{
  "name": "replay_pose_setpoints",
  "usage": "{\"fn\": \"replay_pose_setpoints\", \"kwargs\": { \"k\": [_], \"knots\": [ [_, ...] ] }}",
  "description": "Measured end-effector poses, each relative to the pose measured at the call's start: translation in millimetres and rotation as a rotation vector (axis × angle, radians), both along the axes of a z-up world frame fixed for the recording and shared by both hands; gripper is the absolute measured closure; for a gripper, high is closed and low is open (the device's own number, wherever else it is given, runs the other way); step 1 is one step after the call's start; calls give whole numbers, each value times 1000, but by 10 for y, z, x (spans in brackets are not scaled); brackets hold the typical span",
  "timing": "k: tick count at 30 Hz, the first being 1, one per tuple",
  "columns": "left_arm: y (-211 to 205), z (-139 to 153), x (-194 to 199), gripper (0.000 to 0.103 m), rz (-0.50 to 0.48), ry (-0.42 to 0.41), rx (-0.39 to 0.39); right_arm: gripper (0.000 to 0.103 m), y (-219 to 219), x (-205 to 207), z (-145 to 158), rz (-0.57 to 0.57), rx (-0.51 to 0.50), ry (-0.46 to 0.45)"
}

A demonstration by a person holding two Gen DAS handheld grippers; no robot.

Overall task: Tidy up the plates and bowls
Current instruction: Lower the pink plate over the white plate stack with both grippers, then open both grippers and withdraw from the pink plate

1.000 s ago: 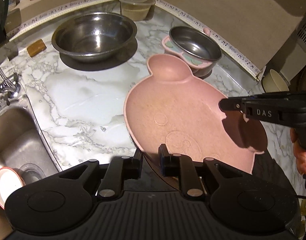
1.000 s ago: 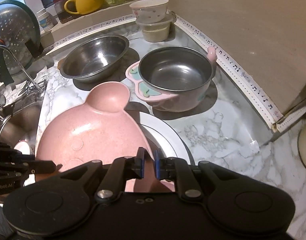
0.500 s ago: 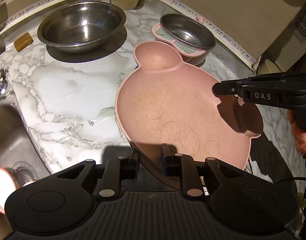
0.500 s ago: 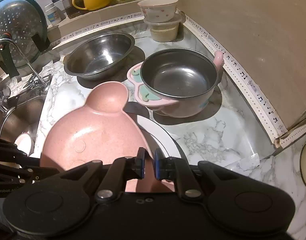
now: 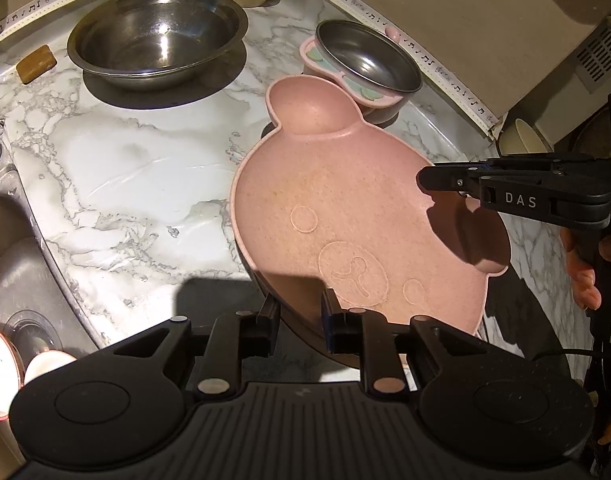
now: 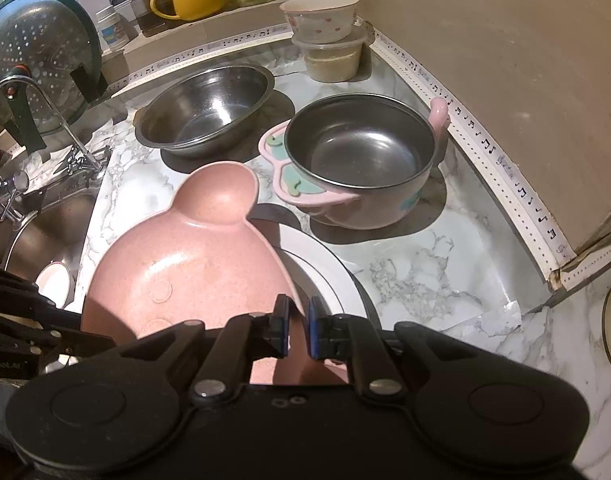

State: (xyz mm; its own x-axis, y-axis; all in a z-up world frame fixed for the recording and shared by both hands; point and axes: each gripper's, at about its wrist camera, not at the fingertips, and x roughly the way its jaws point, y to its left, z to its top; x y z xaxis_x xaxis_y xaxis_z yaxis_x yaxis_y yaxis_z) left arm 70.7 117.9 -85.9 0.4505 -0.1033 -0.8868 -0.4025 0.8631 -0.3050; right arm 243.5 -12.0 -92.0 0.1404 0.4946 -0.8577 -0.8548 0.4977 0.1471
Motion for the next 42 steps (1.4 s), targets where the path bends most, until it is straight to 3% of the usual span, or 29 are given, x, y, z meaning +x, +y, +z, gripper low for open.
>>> {"fn": "replay_pose_setpoints", "kwargs": {
  "k": [12, 17, 32, 36, 39, 42],
  "knots": [
    [57, 74, -111, 84, -24, -32, 19, 94, -26, -42, 22, -11, -14, -30],
    [45, 109, -110, 83, -25, -54, 30, 80, -45, -42, 12, -42, -16, -29],
    [-59, 242, 3, 81, -70, -115, 77, 67, -218, -68, 201, -126, 45, -23],
    [-88, 333, 53, 68, -88, -147, 114, 64, -243, -114, 289, -130, 66, -27],
    [-98, 400, 84, 42, -89, -178, 132, 57, -268, -139, 357, -139, 91, -20],
    [-93, 466, 124, 39, -87, -208, 158, 52, -289, -157, 427, -151, 110, -20]
  ]
}}
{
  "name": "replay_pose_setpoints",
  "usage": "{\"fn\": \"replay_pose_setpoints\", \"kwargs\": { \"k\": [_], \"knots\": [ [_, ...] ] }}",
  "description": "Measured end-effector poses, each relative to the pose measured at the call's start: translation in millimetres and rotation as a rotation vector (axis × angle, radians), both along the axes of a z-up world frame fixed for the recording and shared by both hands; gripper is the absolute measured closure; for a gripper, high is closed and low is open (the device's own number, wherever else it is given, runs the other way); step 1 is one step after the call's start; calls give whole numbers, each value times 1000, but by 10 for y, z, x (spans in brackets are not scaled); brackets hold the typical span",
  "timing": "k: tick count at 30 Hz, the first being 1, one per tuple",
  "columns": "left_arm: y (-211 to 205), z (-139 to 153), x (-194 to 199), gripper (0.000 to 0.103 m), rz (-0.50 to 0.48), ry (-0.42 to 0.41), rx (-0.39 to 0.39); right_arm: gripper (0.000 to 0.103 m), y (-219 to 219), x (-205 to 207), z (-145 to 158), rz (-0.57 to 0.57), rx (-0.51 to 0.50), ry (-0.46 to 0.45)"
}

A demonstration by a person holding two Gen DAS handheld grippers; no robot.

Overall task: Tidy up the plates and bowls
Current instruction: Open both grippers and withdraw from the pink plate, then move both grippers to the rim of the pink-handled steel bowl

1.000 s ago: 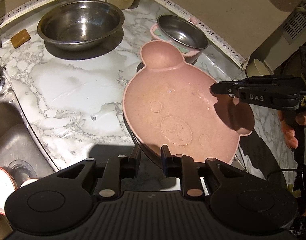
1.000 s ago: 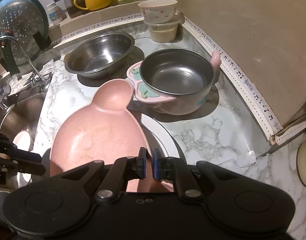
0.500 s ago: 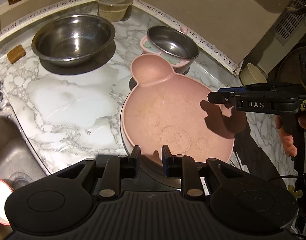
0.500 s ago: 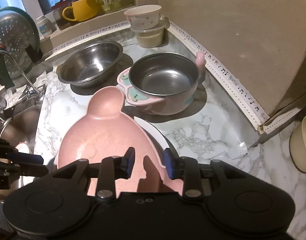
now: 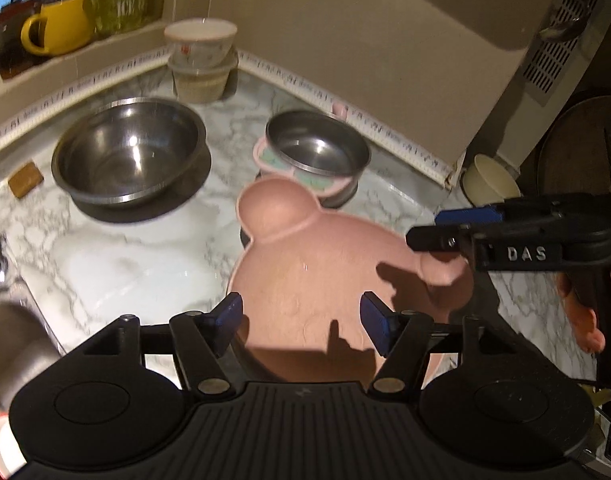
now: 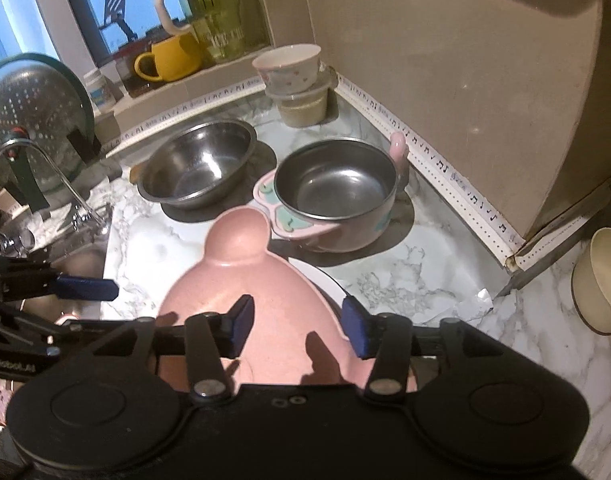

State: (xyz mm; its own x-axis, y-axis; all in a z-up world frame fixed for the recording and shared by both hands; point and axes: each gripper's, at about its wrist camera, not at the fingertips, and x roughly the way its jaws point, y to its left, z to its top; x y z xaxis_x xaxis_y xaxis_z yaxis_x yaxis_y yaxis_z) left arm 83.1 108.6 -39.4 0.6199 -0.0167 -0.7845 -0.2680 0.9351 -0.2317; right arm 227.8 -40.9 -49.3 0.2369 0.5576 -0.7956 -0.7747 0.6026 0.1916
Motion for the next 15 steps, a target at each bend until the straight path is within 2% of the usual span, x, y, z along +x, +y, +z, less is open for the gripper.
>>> {"fn": "replay_pose_setpoints", "kwargs": {
  "k": [3, 7, 12, 15],
  "knots": [
    [33, 50, 55, 38, -2, -19, 2, 47, -8, -3, 69, -14, 18, 1],
    [66, 124, 121, 28, -12, -57, 24, 41, 5, 11, 152, -21, 37, -2],
    [171, 202, 296, 27, -22, -85, 55, 35, 41, 77, 187, -39, 39, -2],
    [272, 220, 409, 26, -16, -95, 62, 24, 74, 126, 199, -64, 34, -9]
  ]
}}
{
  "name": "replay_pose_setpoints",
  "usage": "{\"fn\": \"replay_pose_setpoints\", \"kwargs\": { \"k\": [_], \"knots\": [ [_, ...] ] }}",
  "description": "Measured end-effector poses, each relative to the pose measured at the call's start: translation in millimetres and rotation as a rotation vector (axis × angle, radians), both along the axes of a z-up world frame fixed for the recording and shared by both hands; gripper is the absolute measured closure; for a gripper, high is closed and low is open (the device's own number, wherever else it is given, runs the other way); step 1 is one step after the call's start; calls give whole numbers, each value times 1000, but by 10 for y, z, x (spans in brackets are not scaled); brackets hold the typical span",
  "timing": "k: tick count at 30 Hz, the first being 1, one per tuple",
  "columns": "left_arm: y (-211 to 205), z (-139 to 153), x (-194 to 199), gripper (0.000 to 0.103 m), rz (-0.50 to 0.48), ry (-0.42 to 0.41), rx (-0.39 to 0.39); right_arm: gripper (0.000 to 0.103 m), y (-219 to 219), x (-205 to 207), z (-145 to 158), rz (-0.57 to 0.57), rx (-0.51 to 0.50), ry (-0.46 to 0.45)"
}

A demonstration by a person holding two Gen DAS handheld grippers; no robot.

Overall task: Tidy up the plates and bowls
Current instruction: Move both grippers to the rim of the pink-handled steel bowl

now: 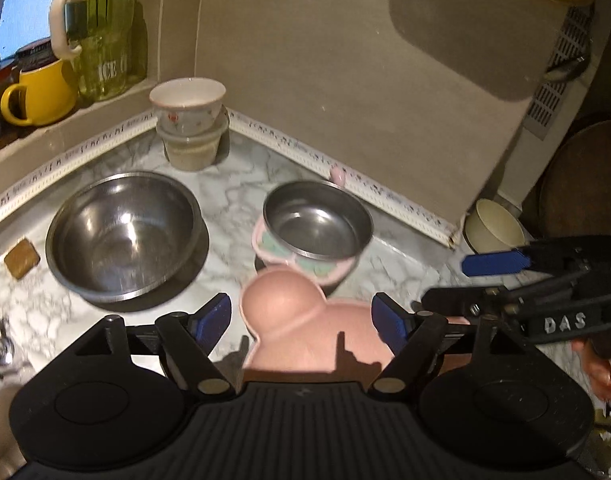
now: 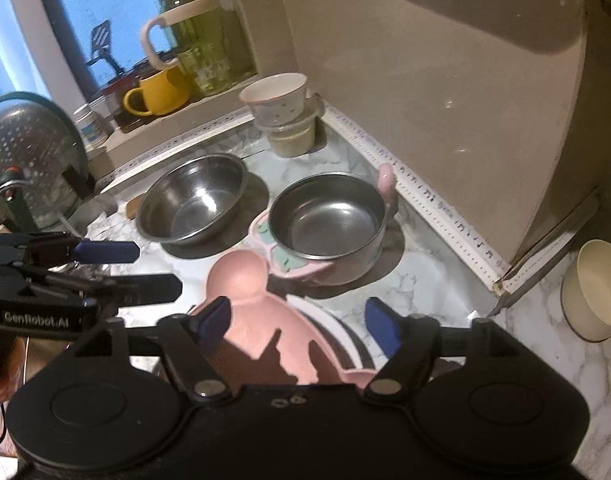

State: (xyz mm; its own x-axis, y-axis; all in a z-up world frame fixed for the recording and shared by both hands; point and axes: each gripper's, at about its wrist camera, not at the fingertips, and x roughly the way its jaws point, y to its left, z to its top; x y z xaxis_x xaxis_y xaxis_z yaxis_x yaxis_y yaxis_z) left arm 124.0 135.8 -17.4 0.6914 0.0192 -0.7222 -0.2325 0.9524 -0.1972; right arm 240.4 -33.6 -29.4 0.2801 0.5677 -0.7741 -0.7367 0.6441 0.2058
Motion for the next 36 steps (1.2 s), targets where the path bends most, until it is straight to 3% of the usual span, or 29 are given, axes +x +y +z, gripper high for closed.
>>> {"fn": "replay_pose_setpoints", "kwargs": {
  "k": [6, 10, 15, 27, 32, 36],
  "knots": [
    [138, -3, 246, 21, 22, -30, 34, 12, 69, 137, 17, -49, -12, -11],
    [167, -30, 428, 0, 15, -42, 51, 8, 102, 238, -2, -77, -15, -20],
    [131, -55, 603, 0, -3, -66, 107, 8, 169, 340, -64, -94, -34, -17],
    [238, -289, 1177, 0, -7, 41, 138, 9, 348, 627, -293, -190, -106, 4],
    [242, -380, 1390, 0, -23, 58, 154, 19, 441, 718, -406, -198, -146, -11],
    [277, -468, 1544, 0, -8, 79, 155, 26, 486, 822, -491, -215, -154, 27]
  ]
}}
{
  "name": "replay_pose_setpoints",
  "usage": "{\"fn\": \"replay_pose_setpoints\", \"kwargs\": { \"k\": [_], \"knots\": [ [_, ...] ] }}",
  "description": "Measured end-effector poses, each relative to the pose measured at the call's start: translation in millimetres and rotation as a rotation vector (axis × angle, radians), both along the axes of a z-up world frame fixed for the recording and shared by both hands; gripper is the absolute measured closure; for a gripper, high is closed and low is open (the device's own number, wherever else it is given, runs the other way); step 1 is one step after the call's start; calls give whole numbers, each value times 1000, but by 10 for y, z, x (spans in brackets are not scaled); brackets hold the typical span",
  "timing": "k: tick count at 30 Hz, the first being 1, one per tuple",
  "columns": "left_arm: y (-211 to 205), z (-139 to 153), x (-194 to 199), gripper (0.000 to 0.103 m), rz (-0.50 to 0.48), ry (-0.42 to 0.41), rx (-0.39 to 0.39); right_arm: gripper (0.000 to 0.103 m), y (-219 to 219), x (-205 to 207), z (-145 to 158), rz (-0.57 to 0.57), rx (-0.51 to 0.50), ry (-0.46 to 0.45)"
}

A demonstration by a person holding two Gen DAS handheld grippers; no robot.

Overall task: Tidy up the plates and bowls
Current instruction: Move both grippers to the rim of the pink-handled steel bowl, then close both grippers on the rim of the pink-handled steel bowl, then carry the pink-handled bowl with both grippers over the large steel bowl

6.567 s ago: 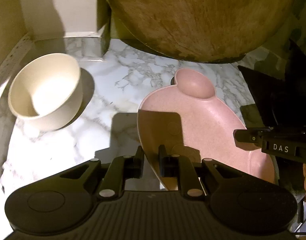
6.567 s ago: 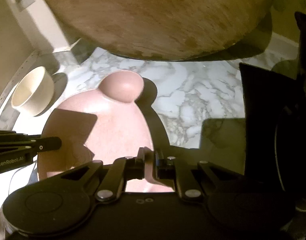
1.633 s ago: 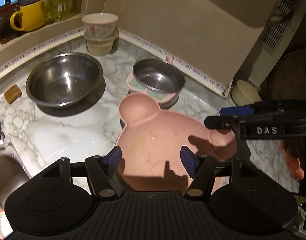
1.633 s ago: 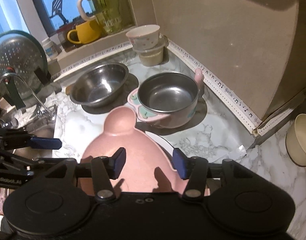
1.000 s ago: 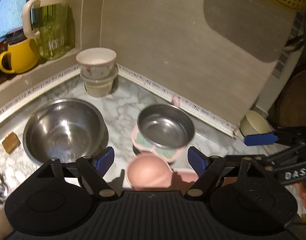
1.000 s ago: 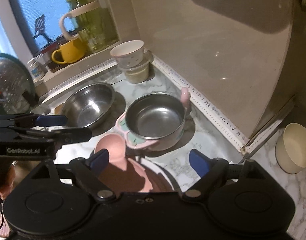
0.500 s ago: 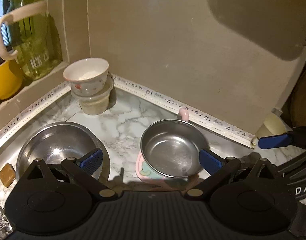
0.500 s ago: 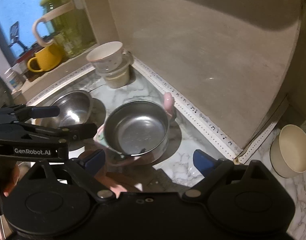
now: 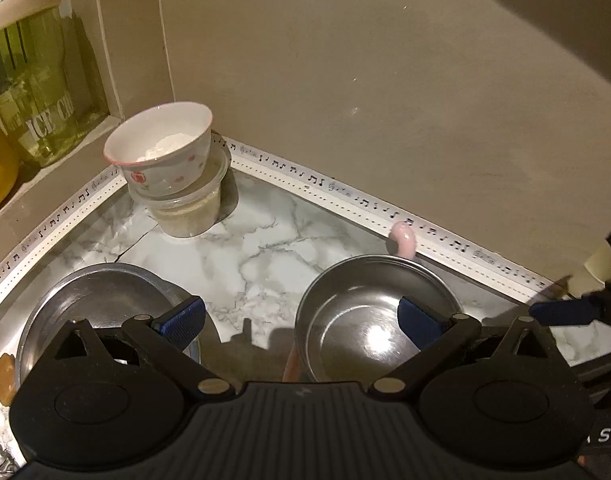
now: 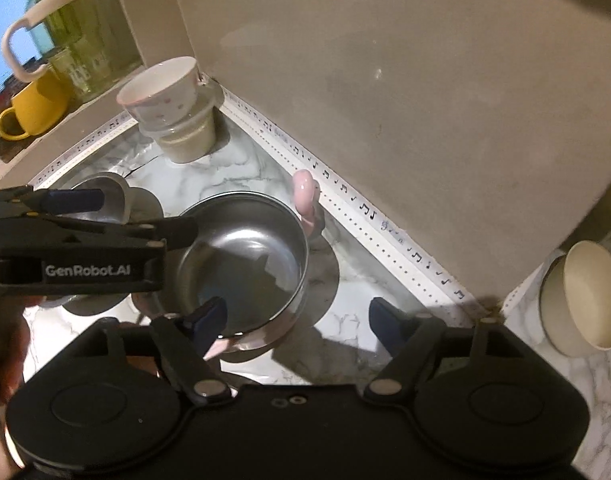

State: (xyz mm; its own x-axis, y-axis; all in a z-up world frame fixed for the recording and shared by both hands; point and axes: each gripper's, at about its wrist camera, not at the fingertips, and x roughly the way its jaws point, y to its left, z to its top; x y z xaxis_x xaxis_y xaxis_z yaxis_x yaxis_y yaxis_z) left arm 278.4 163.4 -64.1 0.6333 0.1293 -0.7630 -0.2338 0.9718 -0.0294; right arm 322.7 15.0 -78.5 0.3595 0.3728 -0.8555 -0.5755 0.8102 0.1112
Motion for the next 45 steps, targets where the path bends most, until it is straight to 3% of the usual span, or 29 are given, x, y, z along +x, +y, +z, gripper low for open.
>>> {"fn": "replay_pose_setpoints", "kwargs": {
  "k": [6, 11, 14, 18, 21, 24, 26, 29, 31, 37, 45],
  "knots": [
    [69, -137, 162, 1, 16, 24, -26, 36, 96, 78, -103, -1, -38, -10],
    [97, -250, 239, 1, 26, 53, -59, 51, 122, 170, -196, -24, -46, 11],
    [90, -285, 271, 14, 14, 59, -58, 61, 127, 213, -244, -34, -49, 26],
    [90, -349, 320, 39, 17, 93, -64, 66, 150, 214, -267, -24, -49, 26],
    [102, -385, 335, 44, 30, 109, -65, 75, 188, 197, -270, -10, -53, 21],
    [112, -428, 358, 62, 33, 135, -60, 82, 215, 190, -267, -3, -56, 17],
    [124, -450, 369, 67, 38, 150, -66, 89, 235, 184, -270, 5, -57, 15],
    [116, -469, 367, 71, 40, 166, -54, 91, 270, 171, -277, 18, -71, 5],
    [103, -475, 365, 81, 34, 179, -40, 91, 292, 159, -286, 24, -82, -5],
    [48, -443, 358, 96, 8, 174, -27, 92, 341, 146, -296, 30, -104, -20],
    [46, -405, 337, 97, 21, 160, -37, 93, 355, 172, -253, 27, -104, -23]
  ]
}}
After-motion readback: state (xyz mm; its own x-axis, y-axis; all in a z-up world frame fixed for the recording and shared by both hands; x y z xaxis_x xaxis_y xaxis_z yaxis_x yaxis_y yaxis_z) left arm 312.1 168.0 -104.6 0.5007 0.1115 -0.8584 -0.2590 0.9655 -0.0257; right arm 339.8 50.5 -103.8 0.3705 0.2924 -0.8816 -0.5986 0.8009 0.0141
